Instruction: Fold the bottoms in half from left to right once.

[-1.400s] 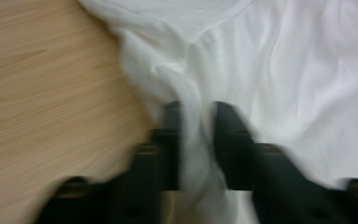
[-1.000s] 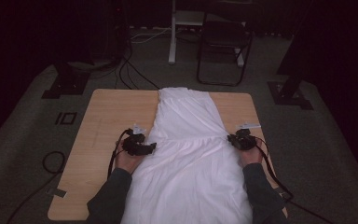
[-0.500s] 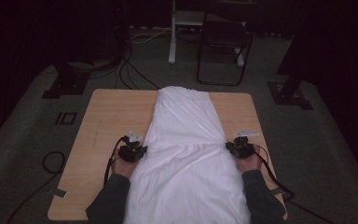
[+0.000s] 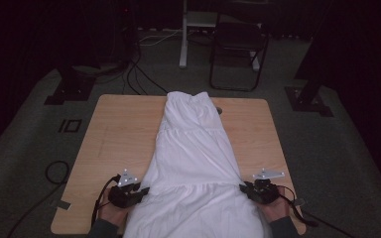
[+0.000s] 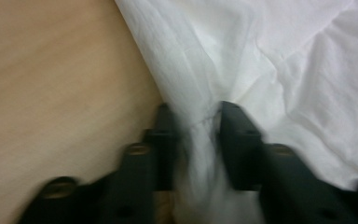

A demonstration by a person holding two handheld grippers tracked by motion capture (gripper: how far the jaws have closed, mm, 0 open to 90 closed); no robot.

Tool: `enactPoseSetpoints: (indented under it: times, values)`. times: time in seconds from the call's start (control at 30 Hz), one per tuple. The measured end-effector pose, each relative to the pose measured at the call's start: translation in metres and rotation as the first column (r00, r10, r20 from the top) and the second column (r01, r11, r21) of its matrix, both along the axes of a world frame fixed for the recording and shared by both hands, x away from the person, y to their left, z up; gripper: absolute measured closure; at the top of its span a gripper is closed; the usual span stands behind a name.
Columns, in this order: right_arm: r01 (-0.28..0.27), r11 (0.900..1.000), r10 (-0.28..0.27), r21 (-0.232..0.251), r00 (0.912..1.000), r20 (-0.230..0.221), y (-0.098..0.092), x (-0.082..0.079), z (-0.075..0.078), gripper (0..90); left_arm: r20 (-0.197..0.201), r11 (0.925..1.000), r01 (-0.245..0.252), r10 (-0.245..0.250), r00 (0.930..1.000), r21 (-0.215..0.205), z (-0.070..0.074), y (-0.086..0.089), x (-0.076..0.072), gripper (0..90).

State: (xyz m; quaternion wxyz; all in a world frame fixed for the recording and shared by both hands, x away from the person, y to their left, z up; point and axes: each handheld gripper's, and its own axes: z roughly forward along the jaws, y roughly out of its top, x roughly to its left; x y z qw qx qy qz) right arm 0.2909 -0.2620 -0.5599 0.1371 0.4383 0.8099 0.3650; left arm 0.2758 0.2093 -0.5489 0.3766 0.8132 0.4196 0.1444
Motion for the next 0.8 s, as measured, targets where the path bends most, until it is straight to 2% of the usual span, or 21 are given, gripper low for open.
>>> enactPoseSetpoints:
  times: [0.03, 0.07, 0.1, 0.13, 0.17, 0.2, 0.23, 0.27, 0.3, 0.33, 0.37, 0.4, 0.43, 0.47, 0.53, 0.57, 0.63, 0.67, 0.7, 0.73, 0.8]
  values:
    - [-0.002, 1.000, 0.001, 0.013, 0.9997, 0.026, -0.002, 0.000, 0.006, 55.6, 0.020, 0.9992, -0.020, 0.020, 0.9996, -0.035, 0.008, 0.004, 0.007, 55.0]
    - [-0.002, 1.000, 0.001, 0.013, 0.9997, 0.026, -0.002, 0.000, 0.006, 55.6, 0.020, 0.9992, -0.020, 0.020, 0.9996, -0.035, 0.008, 0.004, 0.007, 52.7]
    - [0.016, 0.999, -0.019, 0.048, 0.9979, 0.062, -0.003, 0.008, 0.017, 51.4, 0.032, 0.9985, -0.034, 0.036, 0.9989, -0.042, 0.013, 0.004, 0.013, 51.8]
    - [0.016, 0.999, -0.019, 0.048, 0.9979, 0.062, -0.003, 0.008, 0.017, 51.4, 0.039, 0.9980, -0.044, 0.046, 0.9982, -0.046, 0.017, 0.004, 0.017, 51.8]
    - [0.011, 0.997, -0.017, 0.071, 0.9962, 0.086, 0.000, 0.021, 0.025, 50.1, 0.056, 0.9979, -0.046, 0.049, 0.9972, -0.047, 0.022, 0.002, 0.025, 51.5]
    - [0.004, 0.997, -0.011, 0.077, 0.9950, 0.099, 0.003, 0.030, 0.028, 50.7, 0.055, 0.9971, -0.053, 0.056, 0.9969, -0.056, 0.026, -0.001, 0.039, 51.3]
    - [0.003, 0.997, -0.011, 0.081, 0.9947, 0.102, 0.006, 0.037, 0.030, 52.1, 0.055, 0.9971, -0.053, 0.056, 0.9969, -0.056, 0.026, -0.001, 0.039, 51.2]
    - [0.003, 0.997, -0.011, 0.081, 0.9947, 0.102, 0.006, 0.037, 0.030, 52.1, 0.053, 0.9971, -0.055, 0.057, 0.9969, -0.053, 0.027, -0.005, 0.046, 51.2]
    - [0.002, 0.997, -0.010, 0.083, 0.9949, 0.101, 0.010, 0.048, 0.031, 53.9, 0.055, 0.9976, -0.055, 0.058, 0.9968, -0.043, 0.027, -0.009, 0.055, 51.5]
    - [-0.010, 0.995, 0.001, 0.098, 0.9959, 0.090, 0.021, 0.073, 0.031, 56.5, 0.047, 0.9978, -0.055, 0.057, 0.9973, -0.037, 0.025, -0.013, 0.063, 56.2]
    - [-0.010, 0.995, 0.001, 0.098, 0.9959, 0.090, 0.021, 0.073, 0.031, 56.5, 0.032, 0.9977, -0.060, 0.061, 0.9976, -0.030, 0.022, -0.017, 0.069, 56.2]
    - [-0.006, 0.995, -0.002, 0.101, 0.9969, 0.079, 0.027, 0.085, 0.030, 56.5, 0.020, 0.9977, -0.063, 0.064, 0.9978, -0.025, 0.018, -0.020, 0.074, 58.4]
    - [-0.001, 0.996, -0.005, 0.088, 0.9977, 0.067, 0.037, 0.105, 0.028, 55.2, 0.001, 0.9975, -0.066, 0.066, 0.9978, -0.024, 0.014, -0.022, 0.078, 63.3]
    - [-0.001, 0.996, -0.005, 0.088, 0.9977, 0.067, 0.037, 0.105, 0.028, 55.2, -0.016, 0.9975, -0.067, 0.066, 0.9977, -0.022, 0.011, -0.024, 0.080, 63.3]
    - [-0.001, 0.996, -0.003, 0.092, 0.9990, 0.044, 0.046, 0.122, 0.025, 53.3, -0.047, 0.9977, -0.066, 0.065, 0.9967, -0.017, 0.002, -0.028, 0.081, 65.3]
    - [0.006, 0.996, -0.009, 0.092, 0.9992, 0.038, 0.055, 0.134, 0.022, 51.6, -0.051, 0.9980, -0.062, 0.062, 0.9968, -0.002, -0.001, -0.029, 0.081, 64.1]
    - [0.004, 0.996, -0.006, 0.091, 0.9996, 0.026, 0.057, 0.139, 0.021, 49.8, -0.057, 0.9979, -0.065, 0.065, 0.9962, 0.004, -0.004, -0.029, 0.080, 64.4]
    - [0.005, 0.995, -0.004, 0.098, 1.0000, -0.003, 0.061, 0.144, 0.018, 49.4, -0.059, 0.9980, -0.064, 0.064, 0.9962, -0.002, -0.005, -0.029, 0.080, 66.8]
    - [0.002, 0.995, -0.001, 0.102, 0.9999, -0.012, 0.063, 0.147, 0.016, 49.7, -0.056, 0.9980, -0.063, 0.063, 0.9964, 0.004, -0.005, -0.029, 0.080, 70.7]
    - [-0.004, 0.994, 0.007, 0.109, 0.9996, -0.027, 0.067, 0.151, 0.012, 52.2, -0.055, 0.9981, -0.062, 0.062, 0.9965, 0.007, -0.005, -0.029, 0.079, 76.6]
    - [-0.040, 0.994, 0.045, 0.101, 0.9980, -0.044, 0.072, 0.151, 0.009, 74.6, -0.052, 0.9981, -0.062, 0.062, 0.9968, 0.001, -0.005, -0.029, 0.079, 83.5]
